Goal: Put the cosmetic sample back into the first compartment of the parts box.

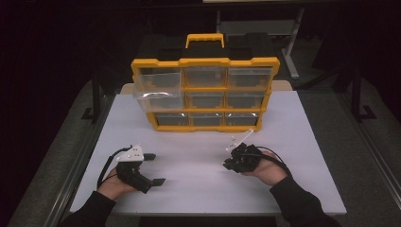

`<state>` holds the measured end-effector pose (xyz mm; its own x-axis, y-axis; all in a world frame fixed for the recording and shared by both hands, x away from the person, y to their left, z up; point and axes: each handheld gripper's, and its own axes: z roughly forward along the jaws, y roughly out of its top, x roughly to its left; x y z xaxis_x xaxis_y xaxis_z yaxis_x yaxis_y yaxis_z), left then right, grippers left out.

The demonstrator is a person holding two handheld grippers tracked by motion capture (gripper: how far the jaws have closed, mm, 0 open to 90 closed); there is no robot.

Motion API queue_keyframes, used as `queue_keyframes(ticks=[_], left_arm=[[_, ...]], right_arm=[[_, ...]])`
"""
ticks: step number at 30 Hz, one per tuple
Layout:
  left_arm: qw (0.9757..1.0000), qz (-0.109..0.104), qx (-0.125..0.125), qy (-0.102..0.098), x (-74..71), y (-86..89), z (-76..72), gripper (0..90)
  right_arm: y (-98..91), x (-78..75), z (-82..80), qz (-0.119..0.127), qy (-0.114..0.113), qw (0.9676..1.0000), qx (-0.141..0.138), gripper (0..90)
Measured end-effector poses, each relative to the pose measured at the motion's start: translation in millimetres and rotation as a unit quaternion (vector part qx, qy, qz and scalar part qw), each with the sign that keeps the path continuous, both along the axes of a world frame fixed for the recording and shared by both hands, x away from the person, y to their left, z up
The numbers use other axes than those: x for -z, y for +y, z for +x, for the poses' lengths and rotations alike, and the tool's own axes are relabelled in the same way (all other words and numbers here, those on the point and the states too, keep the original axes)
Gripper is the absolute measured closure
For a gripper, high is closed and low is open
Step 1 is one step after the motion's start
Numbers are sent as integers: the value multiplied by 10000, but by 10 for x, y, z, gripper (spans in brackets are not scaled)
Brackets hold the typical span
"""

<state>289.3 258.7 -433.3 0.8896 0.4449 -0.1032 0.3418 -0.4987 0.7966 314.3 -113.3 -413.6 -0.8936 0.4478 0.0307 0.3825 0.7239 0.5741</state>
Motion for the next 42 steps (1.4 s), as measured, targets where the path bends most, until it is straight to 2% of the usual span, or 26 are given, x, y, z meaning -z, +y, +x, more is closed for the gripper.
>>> queue_keyframes(ticks=[8, 21, 29, 33, 42], left_arm=[[10000, -7, 2, -1, -2, -2, -3, 0], [10000, 2, 13, -27, -4, -4, -4, 0], [10000, -4, 15, -10, -4, -2, -3, 0], [10000, -7, 12, -17, -5, -3, -5, 0], [10000, -19, 33, -3, -7, -13, -12, 0]], right_arm=[[-44, -143, 50, 120, -31, 9999, 102, 788], [-36, -289, 97, 244, -36, 9996, 150, 789], [-15, -329, 126, 287, -25, 9995, 138, 789], [21, -411, 145, 343, -72, 9993, 134, 788], [104, -487, 193, 358, -100, 9993, 104, 788]])
